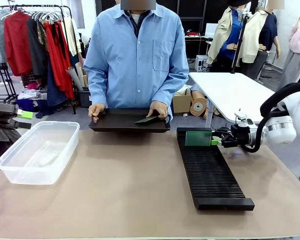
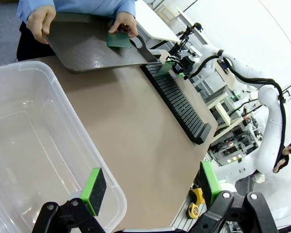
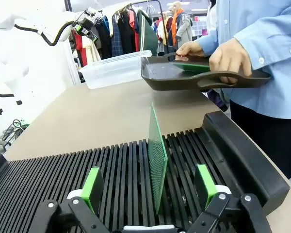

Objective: Sort PCBs into racks and boxes based on the side picked up.
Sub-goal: If the short side of the Blank PCB is picked up, insert it into the PCB Rack ; if the long side is picked up, place it in the Organizing box, then pick up the Blank PCB handed by the Human.

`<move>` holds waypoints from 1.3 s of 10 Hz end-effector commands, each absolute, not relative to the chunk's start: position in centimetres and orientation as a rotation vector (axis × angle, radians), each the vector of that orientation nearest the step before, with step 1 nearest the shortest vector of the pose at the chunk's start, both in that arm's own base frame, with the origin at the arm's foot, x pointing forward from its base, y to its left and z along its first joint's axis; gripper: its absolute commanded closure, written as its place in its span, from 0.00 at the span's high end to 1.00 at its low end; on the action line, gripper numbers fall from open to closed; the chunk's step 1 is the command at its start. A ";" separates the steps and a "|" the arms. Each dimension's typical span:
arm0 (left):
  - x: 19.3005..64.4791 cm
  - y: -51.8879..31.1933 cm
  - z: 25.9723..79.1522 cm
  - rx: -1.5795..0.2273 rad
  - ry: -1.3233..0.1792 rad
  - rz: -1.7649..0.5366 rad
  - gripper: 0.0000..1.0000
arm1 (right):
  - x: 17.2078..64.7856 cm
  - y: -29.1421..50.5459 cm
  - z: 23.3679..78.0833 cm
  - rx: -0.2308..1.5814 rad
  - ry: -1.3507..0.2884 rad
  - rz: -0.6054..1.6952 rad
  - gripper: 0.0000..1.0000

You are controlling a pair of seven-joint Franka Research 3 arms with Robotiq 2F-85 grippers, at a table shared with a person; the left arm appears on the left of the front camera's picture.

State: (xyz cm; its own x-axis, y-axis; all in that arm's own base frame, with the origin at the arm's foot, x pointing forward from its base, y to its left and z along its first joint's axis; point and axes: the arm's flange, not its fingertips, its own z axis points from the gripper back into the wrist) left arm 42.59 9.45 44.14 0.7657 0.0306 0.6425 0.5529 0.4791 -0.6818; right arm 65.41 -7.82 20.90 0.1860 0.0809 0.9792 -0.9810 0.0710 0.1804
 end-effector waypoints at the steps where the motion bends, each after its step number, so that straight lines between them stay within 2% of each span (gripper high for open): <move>1: 42.6 9.4 44.3 -1.037 -0.652 -0.346 1.00 | 65.4 -7.8 20.9 1.177 -1.044 1.069 1.00; 13: 42.6 9.4 44.3 -1.037 -0.652 -0.346 1.00 | 65.4 -7.8 20.9 1.177 -1.044 1.069 1.00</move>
State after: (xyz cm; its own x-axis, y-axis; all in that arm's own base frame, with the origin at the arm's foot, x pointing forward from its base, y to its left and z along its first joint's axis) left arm 42.59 9.45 44.14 0.7657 0.0306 0.6425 0.5529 0.4791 -0.6818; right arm 65.41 -7.83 20.88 0.1862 0.0810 0.9792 -0.9810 0.0712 0.1807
